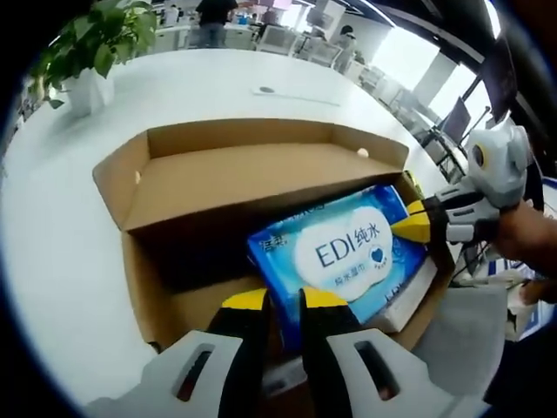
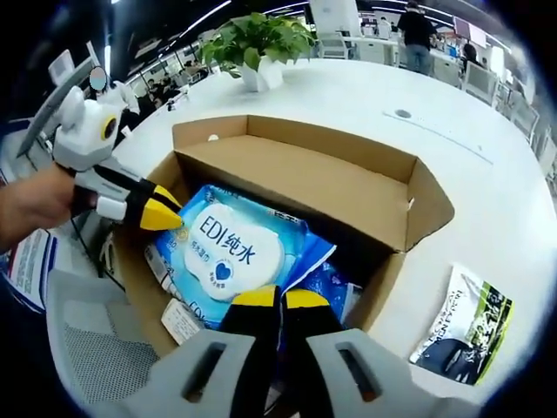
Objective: Operate the shoe box by opening the lid, removing the specified soft item, and placing it in the target area until the item is outside and the box remains undamaged.
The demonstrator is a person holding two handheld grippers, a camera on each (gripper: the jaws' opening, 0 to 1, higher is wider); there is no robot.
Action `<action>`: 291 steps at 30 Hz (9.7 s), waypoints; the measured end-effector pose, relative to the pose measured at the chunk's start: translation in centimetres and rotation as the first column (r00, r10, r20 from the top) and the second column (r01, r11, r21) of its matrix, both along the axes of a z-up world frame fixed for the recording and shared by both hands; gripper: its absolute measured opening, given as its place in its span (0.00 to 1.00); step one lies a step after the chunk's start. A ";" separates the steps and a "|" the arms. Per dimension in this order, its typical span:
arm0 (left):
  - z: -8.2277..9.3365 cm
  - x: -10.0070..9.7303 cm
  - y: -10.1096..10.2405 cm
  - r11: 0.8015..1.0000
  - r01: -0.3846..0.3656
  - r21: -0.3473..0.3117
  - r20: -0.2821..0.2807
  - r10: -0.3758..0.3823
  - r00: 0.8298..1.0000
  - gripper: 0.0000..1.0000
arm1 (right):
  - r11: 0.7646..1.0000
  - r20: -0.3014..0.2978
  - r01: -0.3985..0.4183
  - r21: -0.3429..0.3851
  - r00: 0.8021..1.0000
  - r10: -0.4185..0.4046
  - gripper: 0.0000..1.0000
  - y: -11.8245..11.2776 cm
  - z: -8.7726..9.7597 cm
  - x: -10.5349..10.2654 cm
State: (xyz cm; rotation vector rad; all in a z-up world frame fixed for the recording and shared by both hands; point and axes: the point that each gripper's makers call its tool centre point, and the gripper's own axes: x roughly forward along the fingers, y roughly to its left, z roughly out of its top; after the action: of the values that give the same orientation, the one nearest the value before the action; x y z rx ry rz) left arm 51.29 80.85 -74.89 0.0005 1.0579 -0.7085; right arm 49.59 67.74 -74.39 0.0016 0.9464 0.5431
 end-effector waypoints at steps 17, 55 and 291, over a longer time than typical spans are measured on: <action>-1.2 0.0 -0.4 0.997 0.051 0.057 0.021 -0.052 0.998 0.04 | 1.000 -0.001 0.004 0.013 1.000 -0.004 0.00 0.0 -0.3 0.0; 2.7 -0.2 0.4 0.998 0.064 0.024 0.119 -0.066 0.991 0.00 | 0.999 0.038 0.013 0.053 0.999 -0.015 0.00 0.6 2.6 -0.5; 2.9 -2.5 -8.9 0.991 0.130 0.042 0.114 -0.134 0.984 0.13 | 0.979 0.171 0.203 0.001 0.965 -0.200 0.16 -14.1 7.5 -4.3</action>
State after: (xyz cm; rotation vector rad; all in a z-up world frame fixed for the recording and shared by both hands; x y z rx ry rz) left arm 48.74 71.93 -72.00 0.1418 0.9642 -0.8002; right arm 45.28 53.59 -66.93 0.0361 0.7731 0.3410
